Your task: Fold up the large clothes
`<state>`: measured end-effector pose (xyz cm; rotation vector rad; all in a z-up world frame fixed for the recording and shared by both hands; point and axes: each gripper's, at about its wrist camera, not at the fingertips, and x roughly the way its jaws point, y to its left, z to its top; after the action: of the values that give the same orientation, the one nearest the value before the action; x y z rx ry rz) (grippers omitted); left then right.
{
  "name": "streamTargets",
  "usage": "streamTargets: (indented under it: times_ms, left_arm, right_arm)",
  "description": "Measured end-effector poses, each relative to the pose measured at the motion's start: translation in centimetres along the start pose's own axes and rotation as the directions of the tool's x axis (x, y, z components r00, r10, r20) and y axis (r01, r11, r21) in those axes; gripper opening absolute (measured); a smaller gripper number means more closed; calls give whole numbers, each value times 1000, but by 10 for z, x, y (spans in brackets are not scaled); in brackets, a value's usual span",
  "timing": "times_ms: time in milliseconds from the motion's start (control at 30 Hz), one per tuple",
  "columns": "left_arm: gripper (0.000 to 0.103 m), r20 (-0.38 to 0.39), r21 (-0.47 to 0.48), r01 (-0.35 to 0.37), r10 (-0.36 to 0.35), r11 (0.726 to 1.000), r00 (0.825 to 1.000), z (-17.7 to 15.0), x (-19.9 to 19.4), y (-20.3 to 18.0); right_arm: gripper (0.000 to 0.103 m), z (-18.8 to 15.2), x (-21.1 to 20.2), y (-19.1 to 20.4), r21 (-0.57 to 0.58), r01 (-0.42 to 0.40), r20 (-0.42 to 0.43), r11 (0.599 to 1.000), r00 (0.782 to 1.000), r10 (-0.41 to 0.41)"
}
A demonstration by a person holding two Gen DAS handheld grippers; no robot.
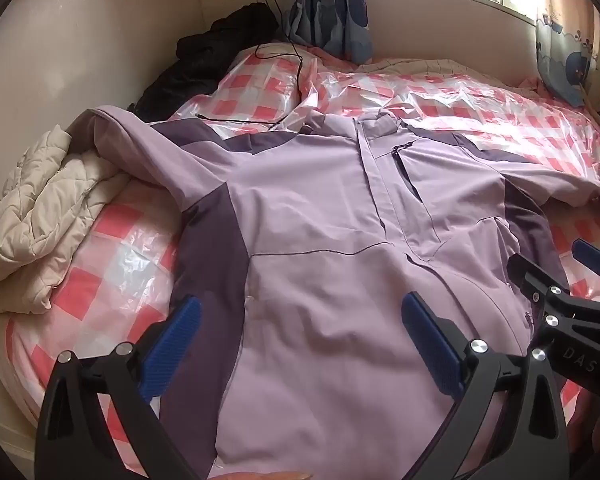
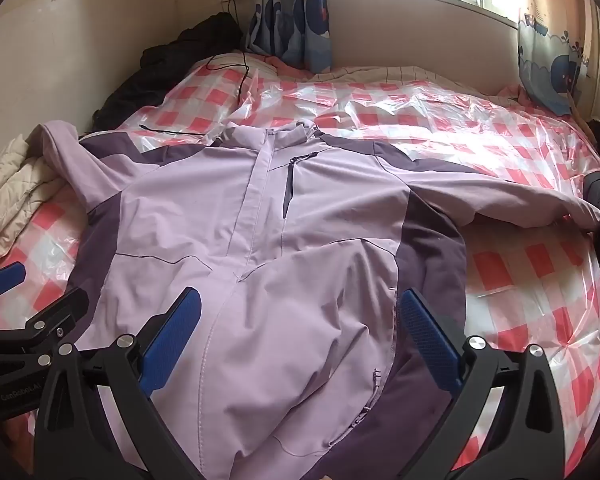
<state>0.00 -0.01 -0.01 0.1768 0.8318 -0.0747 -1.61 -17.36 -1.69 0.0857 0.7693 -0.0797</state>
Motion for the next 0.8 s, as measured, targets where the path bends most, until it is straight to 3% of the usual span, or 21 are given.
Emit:
streamTargets:
  times_ms: [800]
  left_arm:
    - [96,-17,-18,13,-13,1000,1000,-5,9,0]
  right_arm:
    - [96,-2,2,0,-7,2,-12,1000,1000,-2]
